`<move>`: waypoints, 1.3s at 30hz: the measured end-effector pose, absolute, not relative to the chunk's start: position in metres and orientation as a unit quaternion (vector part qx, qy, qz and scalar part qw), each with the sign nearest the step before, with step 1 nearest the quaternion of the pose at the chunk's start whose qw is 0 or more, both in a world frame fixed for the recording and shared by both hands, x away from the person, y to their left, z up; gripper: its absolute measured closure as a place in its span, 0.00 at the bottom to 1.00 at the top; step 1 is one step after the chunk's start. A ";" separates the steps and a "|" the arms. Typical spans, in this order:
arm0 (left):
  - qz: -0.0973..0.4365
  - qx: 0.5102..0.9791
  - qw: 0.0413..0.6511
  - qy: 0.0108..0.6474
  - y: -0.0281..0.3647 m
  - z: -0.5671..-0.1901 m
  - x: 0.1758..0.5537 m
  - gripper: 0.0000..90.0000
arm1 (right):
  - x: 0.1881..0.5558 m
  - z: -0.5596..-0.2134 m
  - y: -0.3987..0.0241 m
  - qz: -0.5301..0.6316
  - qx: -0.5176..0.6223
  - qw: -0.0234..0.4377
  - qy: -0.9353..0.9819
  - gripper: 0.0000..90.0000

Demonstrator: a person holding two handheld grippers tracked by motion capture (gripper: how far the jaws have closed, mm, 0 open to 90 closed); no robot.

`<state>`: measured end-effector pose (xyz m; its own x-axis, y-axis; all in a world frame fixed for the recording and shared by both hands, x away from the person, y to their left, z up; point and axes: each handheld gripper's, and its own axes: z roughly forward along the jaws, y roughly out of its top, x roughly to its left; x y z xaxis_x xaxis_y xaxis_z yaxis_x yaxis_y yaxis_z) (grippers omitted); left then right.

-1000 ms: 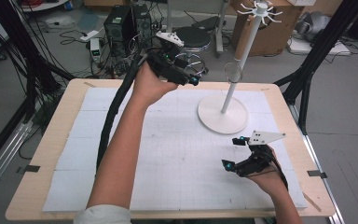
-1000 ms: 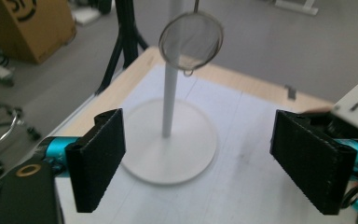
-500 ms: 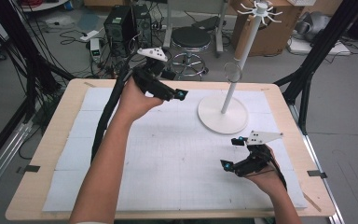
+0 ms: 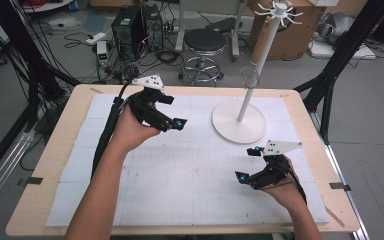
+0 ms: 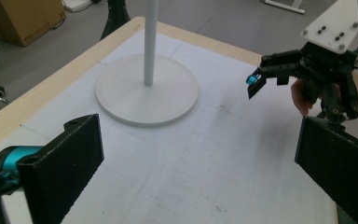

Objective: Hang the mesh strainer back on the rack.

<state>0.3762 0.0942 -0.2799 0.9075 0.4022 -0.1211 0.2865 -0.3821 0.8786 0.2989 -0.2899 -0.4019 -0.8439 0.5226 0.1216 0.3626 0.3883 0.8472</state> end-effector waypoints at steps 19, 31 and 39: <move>0.078 0.829 0.510 0.217 0.123 -0.336 0.319 0.02 | 0.300 -0.402 -0.291 0.484 0.271 0.086 0.828 0.01; 0.084 0.820 0.519 0.224 0.137 -0.355 0.304 0.02 | 0.302 -0.402 -0.293 0.485 0.273 0.083 0.827 0.01; 0.075 0.817 0.525 0.228 0.133 -0.361 0.303 0.02 | 0.302 -0.402 -0.296 0.491 0.273 0.081 0.823 0.01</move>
<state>0.3025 0.1330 -0.3612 0.8852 0.4504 -0.1167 0.2934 -0.3458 0.8913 0.3021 -0.2965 -0.4017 -0.8378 0.5292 0.1347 0.3703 0.3693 0.8523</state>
